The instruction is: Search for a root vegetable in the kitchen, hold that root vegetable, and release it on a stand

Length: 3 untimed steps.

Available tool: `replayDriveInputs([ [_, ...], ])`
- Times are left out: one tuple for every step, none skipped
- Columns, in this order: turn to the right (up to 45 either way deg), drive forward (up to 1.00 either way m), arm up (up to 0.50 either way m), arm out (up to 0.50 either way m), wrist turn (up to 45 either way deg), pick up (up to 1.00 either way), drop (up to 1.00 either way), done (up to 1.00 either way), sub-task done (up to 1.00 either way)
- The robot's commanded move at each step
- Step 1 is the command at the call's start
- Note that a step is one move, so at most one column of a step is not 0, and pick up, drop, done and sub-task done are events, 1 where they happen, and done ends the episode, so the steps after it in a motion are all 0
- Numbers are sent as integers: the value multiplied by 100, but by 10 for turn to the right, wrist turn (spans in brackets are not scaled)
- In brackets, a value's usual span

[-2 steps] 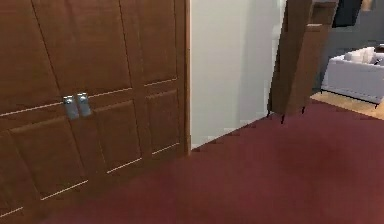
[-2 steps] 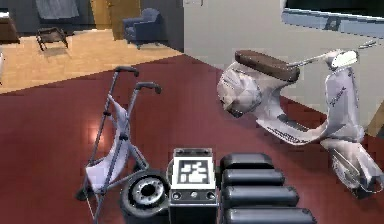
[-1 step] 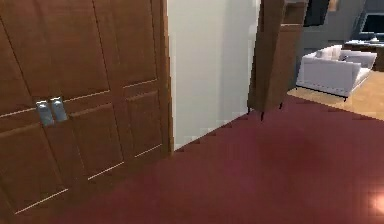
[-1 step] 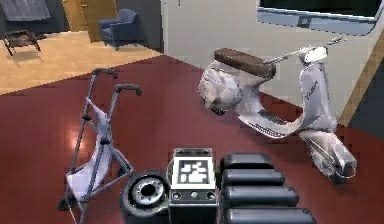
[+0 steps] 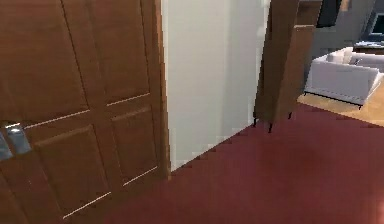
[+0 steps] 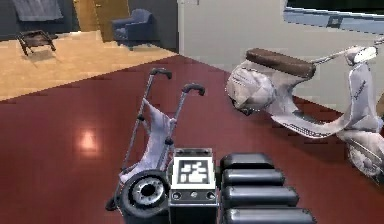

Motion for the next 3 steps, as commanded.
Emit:
replayDriveInputs([
  [30, 0, 0, 0, 0, 0, 0, 0, 0],
  [0, 45, 0, 0, 0, 0, 0, 0, 0],
  [420, 0, 0, 0, 0, 0, 0, 0, 0],
])
